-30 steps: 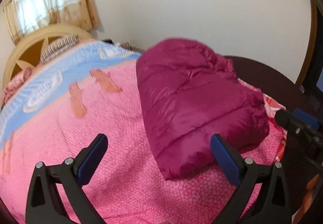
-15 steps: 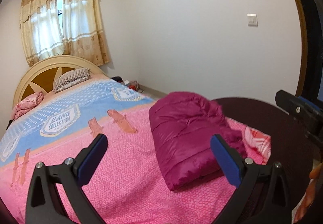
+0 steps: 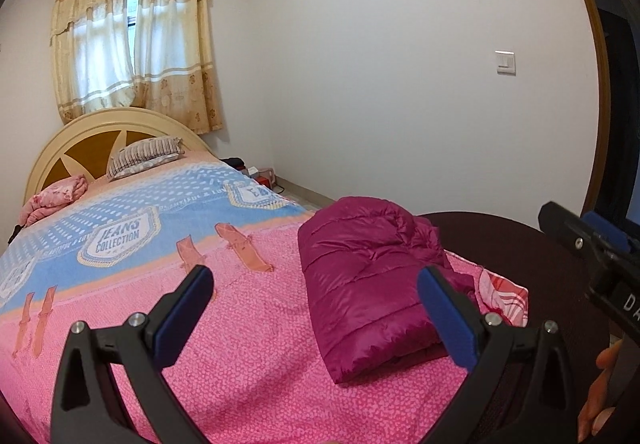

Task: Fold large clothes

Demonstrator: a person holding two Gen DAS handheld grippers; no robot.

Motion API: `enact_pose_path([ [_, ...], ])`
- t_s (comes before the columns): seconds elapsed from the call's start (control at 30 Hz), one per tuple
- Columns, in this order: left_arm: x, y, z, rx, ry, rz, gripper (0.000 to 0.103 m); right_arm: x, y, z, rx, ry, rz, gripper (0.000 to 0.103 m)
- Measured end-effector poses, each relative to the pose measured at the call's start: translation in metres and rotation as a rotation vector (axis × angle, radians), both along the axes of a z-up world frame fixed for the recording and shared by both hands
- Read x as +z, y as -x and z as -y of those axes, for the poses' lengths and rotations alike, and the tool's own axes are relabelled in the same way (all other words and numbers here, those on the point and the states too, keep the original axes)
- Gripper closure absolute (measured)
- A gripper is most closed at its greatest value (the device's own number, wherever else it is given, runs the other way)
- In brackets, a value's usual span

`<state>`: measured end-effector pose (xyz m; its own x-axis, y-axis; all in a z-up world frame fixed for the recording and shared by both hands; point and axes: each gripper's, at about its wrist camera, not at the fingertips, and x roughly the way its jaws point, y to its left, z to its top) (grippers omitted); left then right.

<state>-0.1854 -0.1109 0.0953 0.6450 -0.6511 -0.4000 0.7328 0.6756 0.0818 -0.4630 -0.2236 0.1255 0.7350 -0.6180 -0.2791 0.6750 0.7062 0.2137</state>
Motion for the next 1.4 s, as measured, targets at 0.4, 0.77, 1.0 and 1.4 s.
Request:
enact_pose_path([
  [0.4,-0.0004,0.0004,-0.0011,0.001,-0.001,0.001,0.000,-0.0030,-0.0030,-0.0009,0.011,0.002,-0.003,0.018],
  [0.77,0.0004,0.0002,0.0022,0.009,0.006,-0.007,0.000,-0.0032,-0.0039,-0.0028,0.014,0.013,0.004,0.018],
  [1.0,0.0000,0.0006,0.0042,0.016,0.009,-0.008,0.000,-0.0040,-0.0046,-0.0042,0.017,0.005,0.001,0.018],
  [1.4,-0.0001,0.0005,0.0061,0.022,0.010,-0.013,0.000,-0.0048,-0.0055,-0.0058,0.018,-0.001,0.000,0.018],
])
